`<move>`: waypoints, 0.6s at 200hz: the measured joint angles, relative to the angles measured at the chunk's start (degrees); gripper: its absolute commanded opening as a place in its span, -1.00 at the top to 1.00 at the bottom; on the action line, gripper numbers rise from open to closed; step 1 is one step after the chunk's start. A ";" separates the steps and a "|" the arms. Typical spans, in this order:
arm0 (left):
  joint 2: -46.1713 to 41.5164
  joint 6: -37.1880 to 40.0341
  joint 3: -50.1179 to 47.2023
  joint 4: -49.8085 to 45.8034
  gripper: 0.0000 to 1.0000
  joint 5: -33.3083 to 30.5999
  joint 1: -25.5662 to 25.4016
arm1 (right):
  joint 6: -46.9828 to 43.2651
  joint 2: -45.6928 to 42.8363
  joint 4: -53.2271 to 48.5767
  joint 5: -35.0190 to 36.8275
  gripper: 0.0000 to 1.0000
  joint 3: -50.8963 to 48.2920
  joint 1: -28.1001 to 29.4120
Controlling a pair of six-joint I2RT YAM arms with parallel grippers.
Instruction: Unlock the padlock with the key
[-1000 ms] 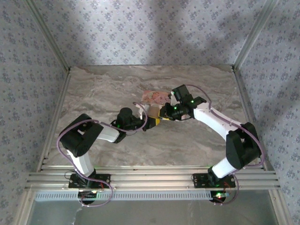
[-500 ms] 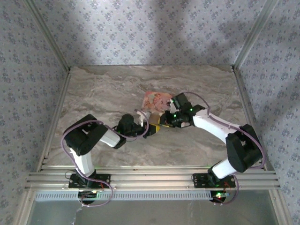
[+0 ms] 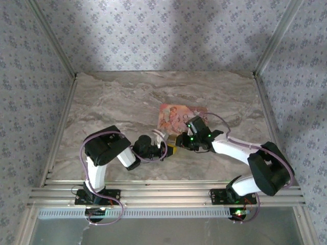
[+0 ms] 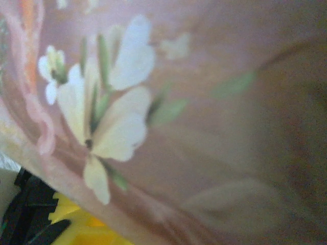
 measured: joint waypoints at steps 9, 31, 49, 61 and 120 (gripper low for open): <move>0.26 0.02 0.00 0.55 1.00 -0.76 -0.09 | 0.33 -0.76 -0.28 0.63 0.09 -0.70 0.28; 1.05 0.02 0.00 2.32 1.00 -2.10 -0.09 | 1.90 -2.80 -1.16 2.54 -0.03 -2.47 1.01; 1.38 0.00 0.00 2.95 1.00 -2.75 -0.11 | 3.72 -5.16 -1.42 4.70 -0.09 -3.63 1.53; 1.57 0.02 0.00 3.41 1.00 -3.08 -0.20 | 4.96 -6.91 -1.44 6.36 -0.12 -4.15 1.86; 2.01 -0.07 0.02 4.28 1.00 -4.90 -1.53 | 13.18 -12.48 3.15 12.98 -0.13 -8.26 3.69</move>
